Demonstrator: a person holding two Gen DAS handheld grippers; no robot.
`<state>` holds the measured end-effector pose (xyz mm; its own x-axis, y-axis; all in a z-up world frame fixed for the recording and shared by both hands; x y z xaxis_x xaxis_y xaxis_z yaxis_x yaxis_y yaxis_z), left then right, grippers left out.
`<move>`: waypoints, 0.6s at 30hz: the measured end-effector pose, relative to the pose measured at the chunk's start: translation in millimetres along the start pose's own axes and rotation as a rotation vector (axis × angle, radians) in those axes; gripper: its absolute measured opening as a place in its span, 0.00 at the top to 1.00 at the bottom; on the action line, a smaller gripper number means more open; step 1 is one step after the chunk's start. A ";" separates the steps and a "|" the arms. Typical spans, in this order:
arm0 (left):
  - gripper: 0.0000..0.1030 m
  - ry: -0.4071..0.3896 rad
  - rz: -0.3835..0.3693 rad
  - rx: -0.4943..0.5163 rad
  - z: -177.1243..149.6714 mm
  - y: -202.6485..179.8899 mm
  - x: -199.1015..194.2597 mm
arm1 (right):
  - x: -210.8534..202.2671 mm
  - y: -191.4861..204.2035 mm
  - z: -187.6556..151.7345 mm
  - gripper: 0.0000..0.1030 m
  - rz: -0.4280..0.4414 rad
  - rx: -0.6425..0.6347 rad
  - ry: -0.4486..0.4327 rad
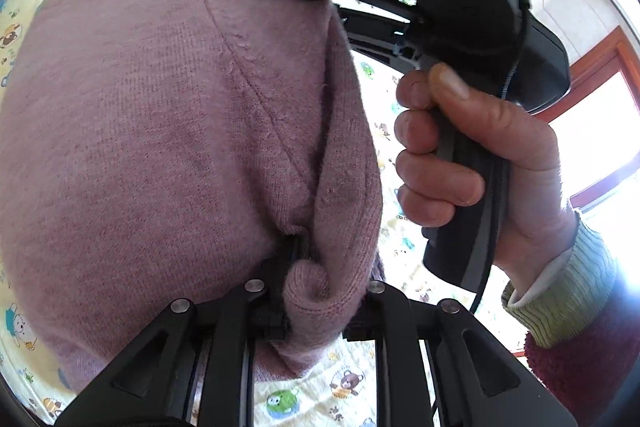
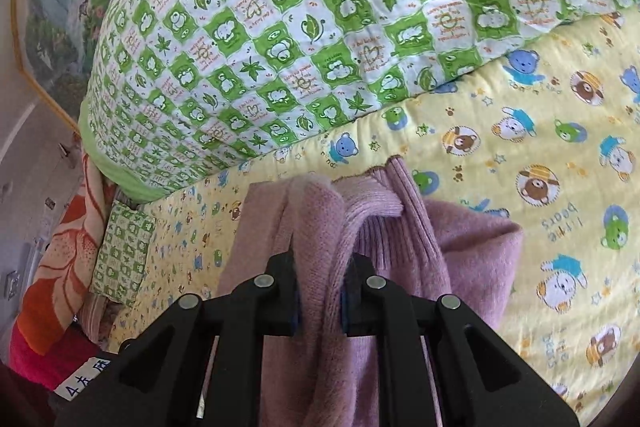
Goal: Fold small clothes
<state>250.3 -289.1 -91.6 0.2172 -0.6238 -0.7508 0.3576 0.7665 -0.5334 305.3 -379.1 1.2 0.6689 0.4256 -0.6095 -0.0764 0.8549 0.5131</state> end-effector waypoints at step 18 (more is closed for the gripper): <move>0.40 -0.022 -0.007 0.001 -55.1 47.4 -98.4 | -109.1 4.2 -82.6 0.52 -0.225 0.104 -0.101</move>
<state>195.8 -183.0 -64.5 0.2347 -0.6322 -0.7384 0.3604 0.7621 -0.5379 170.9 -397.4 19.9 0.7314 0.1917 -0.6545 0.1557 0.8874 0.4340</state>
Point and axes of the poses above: each gripper's, at about its wrist camera, not at the fingertips, and x roughly the way its jaws point, y to its left, z to its top, the point moved 6 cm from there along x, roughly the way its jaws point, and after that the axes turned 1 degree about -z, right-handed, at the moved point
